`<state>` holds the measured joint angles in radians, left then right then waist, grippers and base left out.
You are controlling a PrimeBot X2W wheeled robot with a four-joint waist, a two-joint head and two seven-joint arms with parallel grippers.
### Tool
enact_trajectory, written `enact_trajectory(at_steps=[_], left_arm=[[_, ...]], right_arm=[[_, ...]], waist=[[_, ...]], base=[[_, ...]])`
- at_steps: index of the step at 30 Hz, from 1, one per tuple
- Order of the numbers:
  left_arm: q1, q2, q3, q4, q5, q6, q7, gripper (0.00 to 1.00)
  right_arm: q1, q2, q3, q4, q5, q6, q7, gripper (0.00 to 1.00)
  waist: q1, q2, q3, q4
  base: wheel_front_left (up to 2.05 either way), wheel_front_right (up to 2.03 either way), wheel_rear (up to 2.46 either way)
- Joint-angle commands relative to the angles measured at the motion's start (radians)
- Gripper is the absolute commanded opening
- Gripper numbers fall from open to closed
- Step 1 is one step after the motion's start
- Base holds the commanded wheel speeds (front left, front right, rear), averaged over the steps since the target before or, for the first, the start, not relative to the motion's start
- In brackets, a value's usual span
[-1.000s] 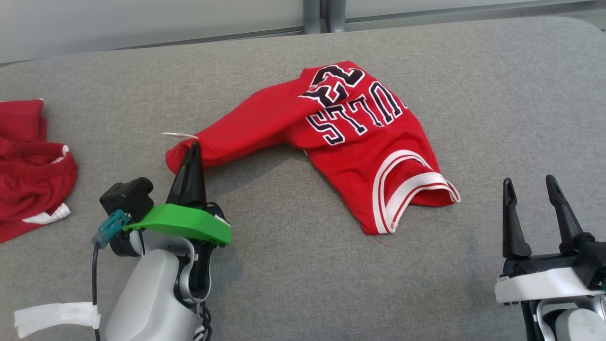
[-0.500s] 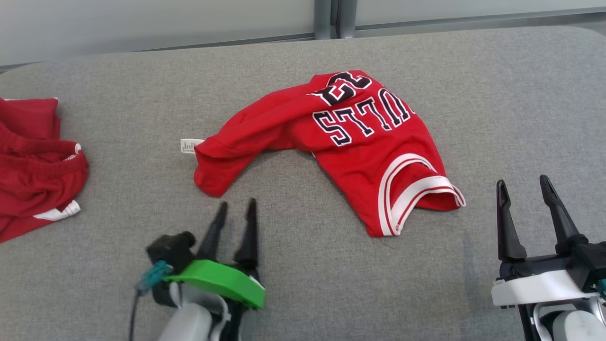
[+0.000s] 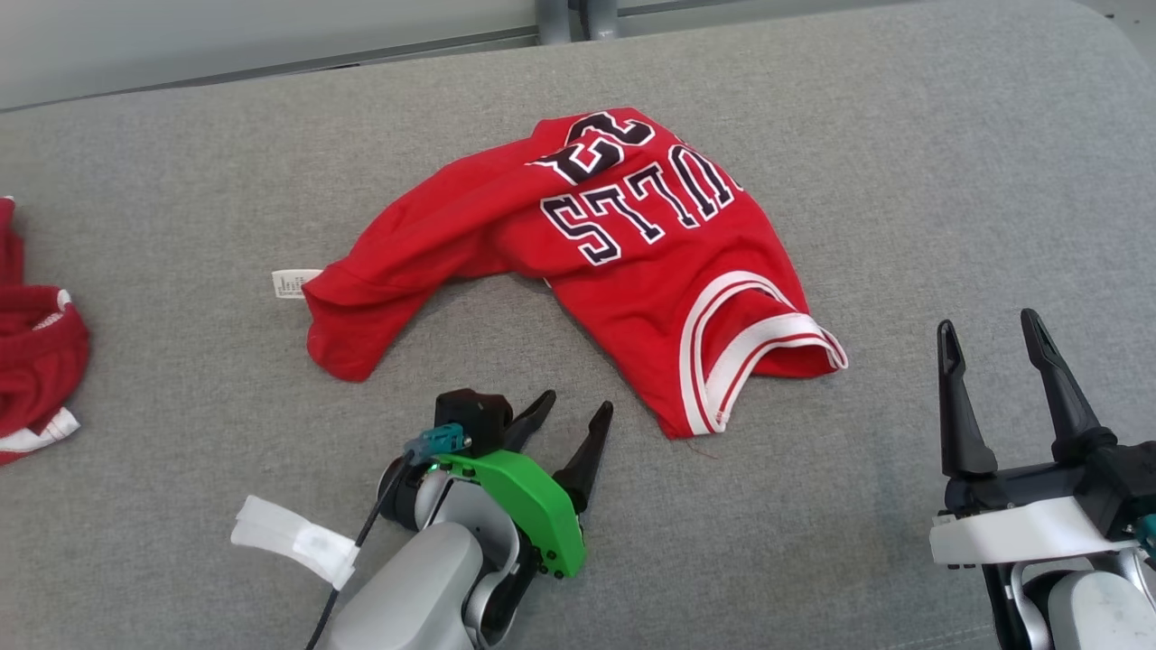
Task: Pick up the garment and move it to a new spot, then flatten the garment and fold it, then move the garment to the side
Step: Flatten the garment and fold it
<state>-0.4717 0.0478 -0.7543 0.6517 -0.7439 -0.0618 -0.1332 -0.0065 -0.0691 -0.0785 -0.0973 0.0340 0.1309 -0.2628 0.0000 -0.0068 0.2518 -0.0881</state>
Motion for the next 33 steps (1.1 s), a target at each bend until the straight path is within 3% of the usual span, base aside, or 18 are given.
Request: enact_trajectory(at_steps=[1, 5, 12, 13, 14, 19, 24, 27, 30, 33], left_arm=[[-0.020, 0.006, -0.007, 0.005, -0.011, -0.001, 0.007, 1.00], [-0.050, 0.005, -0.045, -0.009, -0.106, -0.021, 0.031, 1.00], [-0.084, 0.003, -0.100, -0.038, -0.239, -0.015, 0.082, 1.00], [-0.088, 0.003, -0.108, -0.039, -0.248, -0.013, 0.090, 0.63], [-0.092, 0.003, -0.114, -0.040, -0.252, -0.009, 0.093, 0.00], [-0.131, 0.002, -0.165, -0.094, -0.245, -0.011, 0.150, 0.00], [-0.133, 0.055, -0.205, -0.338, -0.234, 0.027, 0.263, 0.00], [-0.087, 0.125, -0.219, -0.565, -0.247, 0.088, 0.346, 0.00], [-0.050, 0.210, -0.207, -0.807, -0.261, 0.180, 0.421, 0.00], [-0.012, 0.259, -0.204, -1.002, -0.283, 0.268, 0.488, 0.00]], right_arm=[[-0.010, 0.003, -0.002, -0.003, 0.003, 0.000, -0.003, 1.00], [-0.018, 0.010, -0.011, 0.000, 0.008, 0.000, -0.003, 1.00], [-0.037, 0.017, -0.015, 0.007, 0.019, 0.000, -0.003, 1.00], [-0.039, 0.017, -0.016, 0.008, 0.021, 0.000, -0.003, 1.00], [-0.039, 0.018, -0.016, 0.009, 0.029, 0.000, -0.003, 1.00], [-0.029, 0.018, -0.023, 0.016, 0.056, 0.000, -0.003, 1.00], [-0.004, 0.018, -0.035, 0.023, 0.077, 0.000, -0.003, 1.00], [0.010, 0.018, -0.042, 0.024, 0.094, 0.000, -0.003, 1.00], [0.023, 0.018, -0.052, 0.028, 0.110, 0.000, -0.003, 1.00], [0.021, 0.018, -0.052, 0.035, 0.118, 0.000, -0.003, 1.00]], waist=[[0.0000, 0.0068, 0.033, -0.033], [0.0000, 0.0068, 0.055, -0.063], [0.0000, 0.0068, 0.073, -0.103], [0.0000, 0.0068, 0.073, -0.106], [0.0000, 0.0068, 0.073, -0.109], [0.0000, 0.0068, 0.053, -0.117], [0.0000, 0.0068, 0.024, -0.110], [0.0000, 0.0068, 0.016, -0.096], [0.0000, 0.0068, 0.011, -0.072], [0.0000, 0.0068, 0.011, -0.051]], base=[[0.00, 0.00, 0.00], [0.00, 0.00, 0.00], [0.00, 0.00, 0.00], [0.00, 0.00, 0.00], [0.00, 0.00, 0.00], [0.00, 0.00, 0.00], [0.00, 0.00, 0.00], [0.00, 0.00, 0.00], [0.00, 0.00, 0.00], [0.00, 0.00, 0.00]])
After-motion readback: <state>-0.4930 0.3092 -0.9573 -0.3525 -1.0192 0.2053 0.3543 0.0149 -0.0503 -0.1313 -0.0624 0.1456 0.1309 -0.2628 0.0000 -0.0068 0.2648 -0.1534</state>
